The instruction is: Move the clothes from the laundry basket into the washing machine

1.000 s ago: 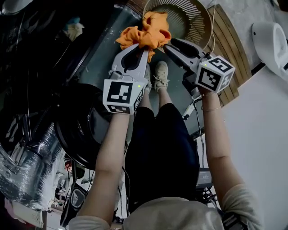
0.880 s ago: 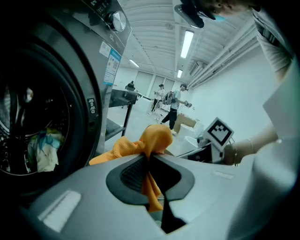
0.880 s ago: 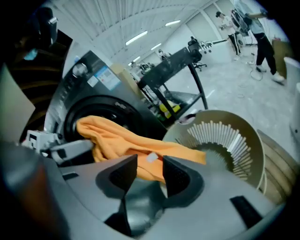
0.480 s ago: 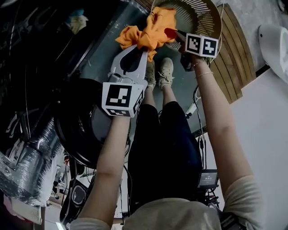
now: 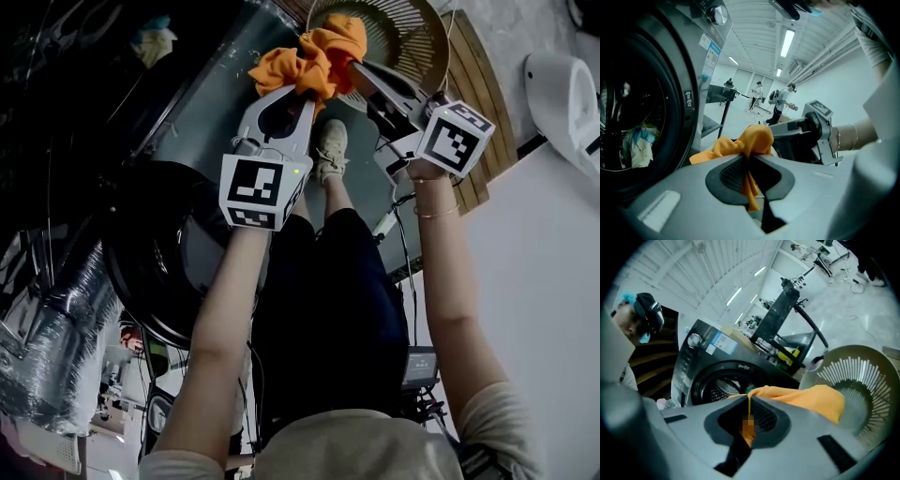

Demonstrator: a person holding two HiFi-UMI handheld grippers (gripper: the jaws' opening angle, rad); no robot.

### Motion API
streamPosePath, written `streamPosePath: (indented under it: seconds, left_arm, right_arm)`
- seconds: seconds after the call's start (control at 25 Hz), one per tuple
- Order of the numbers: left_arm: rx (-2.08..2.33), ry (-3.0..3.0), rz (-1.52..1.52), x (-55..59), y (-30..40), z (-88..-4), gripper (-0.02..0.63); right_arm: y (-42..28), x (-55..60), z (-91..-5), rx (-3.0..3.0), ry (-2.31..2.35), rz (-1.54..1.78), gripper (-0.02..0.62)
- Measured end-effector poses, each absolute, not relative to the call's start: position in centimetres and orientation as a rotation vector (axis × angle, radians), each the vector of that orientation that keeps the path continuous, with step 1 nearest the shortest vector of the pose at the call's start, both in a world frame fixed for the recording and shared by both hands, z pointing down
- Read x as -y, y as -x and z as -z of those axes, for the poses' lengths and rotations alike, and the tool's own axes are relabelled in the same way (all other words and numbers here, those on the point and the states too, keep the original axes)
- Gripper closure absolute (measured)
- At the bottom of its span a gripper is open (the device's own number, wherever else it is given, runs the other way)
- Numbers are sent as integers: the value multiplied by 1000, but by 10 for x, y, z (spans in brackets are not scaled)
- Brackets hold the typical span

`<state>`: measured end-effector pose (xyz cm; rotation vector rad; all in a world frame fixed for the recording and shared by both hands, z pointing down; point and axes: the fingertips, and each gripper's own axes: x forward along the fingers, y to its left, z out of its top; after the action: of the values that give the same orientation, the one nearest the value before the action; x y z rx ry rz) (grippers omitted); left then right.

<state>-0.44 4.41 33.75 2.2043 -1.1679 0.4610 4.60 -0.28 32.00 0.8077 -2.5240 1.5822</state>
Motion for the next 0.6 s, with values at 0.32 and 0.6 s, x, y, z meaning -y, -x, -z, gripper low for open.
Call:
streamPosePath:
  seconds: [0.32,0.6]
  left_arm:
    - [1082,-2332,-440,-34,-17,-320,530]
    - [1035,-2397,-477,-25,-23,-323,419]
  right_arm:
    - [-9,-9,-271,2572,-623,-1600,575]
    - [4,-16,-258,2568,-557,-1598,577]
